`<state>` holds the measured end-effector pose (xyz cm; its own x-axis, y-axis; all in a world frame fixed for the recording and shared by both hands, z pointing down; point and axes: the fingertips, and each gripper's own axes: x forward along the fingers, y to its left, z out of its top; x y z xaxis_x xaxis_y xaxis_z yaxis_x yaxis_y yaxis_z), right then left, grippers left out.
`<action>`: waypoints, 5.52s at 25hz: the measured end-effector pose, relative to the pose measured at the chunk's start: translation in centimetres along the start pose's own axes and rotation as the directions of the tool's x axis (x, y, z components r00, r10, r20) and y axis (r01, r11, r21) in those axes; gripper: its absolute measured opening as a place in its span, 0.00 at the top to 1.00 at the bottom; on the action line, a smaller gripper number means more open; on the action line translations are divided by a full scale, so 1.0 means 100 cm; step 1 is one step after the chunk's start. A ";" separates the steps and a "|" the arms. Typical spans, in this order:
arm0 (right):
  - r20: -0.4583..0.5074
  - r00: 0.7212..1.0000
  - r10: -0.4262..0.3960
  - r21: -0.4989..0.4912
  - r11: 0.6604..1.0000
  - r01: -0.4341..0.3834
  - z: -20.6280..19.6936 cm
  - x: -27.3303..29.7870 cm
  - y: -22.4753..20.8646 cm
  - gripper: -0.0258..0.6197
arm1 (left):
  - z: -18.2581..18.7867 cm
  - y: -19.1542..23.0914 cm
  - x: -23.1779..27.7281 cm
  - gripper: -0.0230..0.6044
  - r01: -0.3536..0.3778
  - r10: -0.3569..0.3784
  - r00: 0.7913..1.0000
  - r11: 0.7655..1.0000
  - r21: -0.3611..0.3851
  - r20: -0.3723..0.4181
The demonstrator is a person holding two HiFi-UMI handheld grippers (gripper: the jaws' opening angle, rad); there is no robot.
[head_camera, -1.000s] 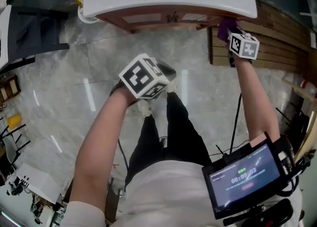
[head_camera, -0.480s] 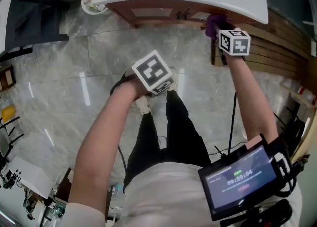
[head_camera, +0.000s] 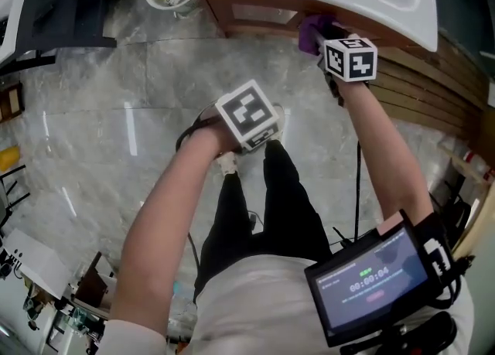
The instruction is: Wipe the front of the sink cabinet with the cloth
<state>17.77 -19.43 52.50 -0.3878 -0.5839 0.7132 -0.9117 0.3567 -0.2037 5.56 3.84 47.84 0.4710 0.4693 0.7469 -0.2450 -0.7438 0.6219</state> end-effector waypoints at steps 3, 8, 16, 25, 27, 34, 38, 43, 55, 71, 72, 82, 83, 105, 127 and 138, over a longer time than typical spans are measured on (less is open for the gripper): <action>-0.004 0.999 0.039 -0.027 0.999 -0.039 0.011 0.017 0.024 0.87 | -0.006 0.000 -0.005 0.95 0.002 -0.002 1.000 1.000 -0.021 0.020; -0.008 0.995 0.101 -0.067 0.993 -0.101 0.029 0.066 0.087 0.87 | -0.040 0.018 -0.019 0.95 -0.003 0.005 0.999 0.999 -0.049 0.044; -0.005 0.980 0.199 -0.137 0.971 -0.198 0.052 0.102 0.160 0.87 | -0.065 0.016 -0.024 0.95 -0.009 0.019 0.996 0.994 -0.112 0.085; -0.001 0.955 0.297 -0.187 0.938 -0.292 0.068 0.128 0.221 0.87 | -0.087 0.022 -0.031 0.95 -0.008 0.026 0.993 0.989 -0.147 0.118; 0.003 0.950 0.313 -0.183 0.934 -0.307 0.064 0.121 0.224 0.87 | -0.088 0.021 -0.030 0.95 -0.009 0.026 0.993 0.990 -0.141 0.118; 0.071 0.957 0.280 -0.062 0.959 -0.276 0.027 0.054 0.174 0.87 | -0.069 0.006 -0.016 0.95 0.019 -0.015 0.997 0.998 -0.056 0.076; 0.111 0.978 0.178 0.019 0.983 -0.182 -0.002 0.000 0.104 0.87 | -0.046 -0.006 -0.003 0.95 0.029 -0.028 0.999 1.000 -0.013 0.044; 0.097 0.995 -0.011 0.097 0.995 0.002 -0.057 -0.074 -0.009 0.87 | -0.016 -0.025 0.015 0.95 0.057 -0.057 0.998 0.996 0.070 -0.007; -0.065 0.946 -0.317 0.138 0.936 0.323 -0.131 -0.119 -0.225 0.87 | 0.053 -0.024 0.063 0.95 0.084 -0.081 0.996 0.990 0.111 -0.033; -0.036 0.992 -0.121 0.059 0.991 0.123 -0.079 -0.025 -0.142 0.87 | 0.054 -0.003 0.051 0.95 0.079 -0.081 0.996 0.995 0.057 0.035; -0.036 0.994 -0.107 0.051 0.993 0.108 -0.075 -0.019 -0.132 0.87 | 0.050 -0.001 0.048 0.95 0.078 -0.080 0.996 0.996 0.053 0.039; -0.031 1.000 -0.003 -0.021 1.000 0.003 -0.042 0.023 -0.049 0.87 | 0.016 0.007 0.032 0.95 0.058 -0.058 0.995 0.998 0.004 0.079; -0.033 0.999 0.000 -0.026 1.000 -0.001 -0.041 0.026 -0.043 0.87 | 0.012 0.008 0.030 0.95 0.053 -0.053 0.995 0.999 0.001 0.080; -0.068 0.982 0.179 -0.184 0.965 -0.188 0.018 0.119 0.120 0.87 | -0.065 0.019 -0.011 0.95 -0.005 0.026 0.986 0.992 -0.127 0.164; -0.048 0.940 0.337 -0.207 0.918 -0.339 0.034 0.136 0.215 0.87 | -0.098 0.029 -0.030 0.95 0.018 0.023 0.976 0.983 -0.185 0.215; 0.031 0.990 0.134 -0.032 0.991 -0.133 -0.050 0.021 0.063 0.87 | -0.053 0.007 0.012 0.95 0.047 -0.041 0.992 0.998 -0.044 0.121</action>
<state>11.88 -14.73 56.05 -0.5107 -0.5530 0.6583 -0.8471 0.4548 -0.2751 1.45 6.38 50.40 0.5801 0.4382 0.6867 -0.2601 -0.6992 0.6659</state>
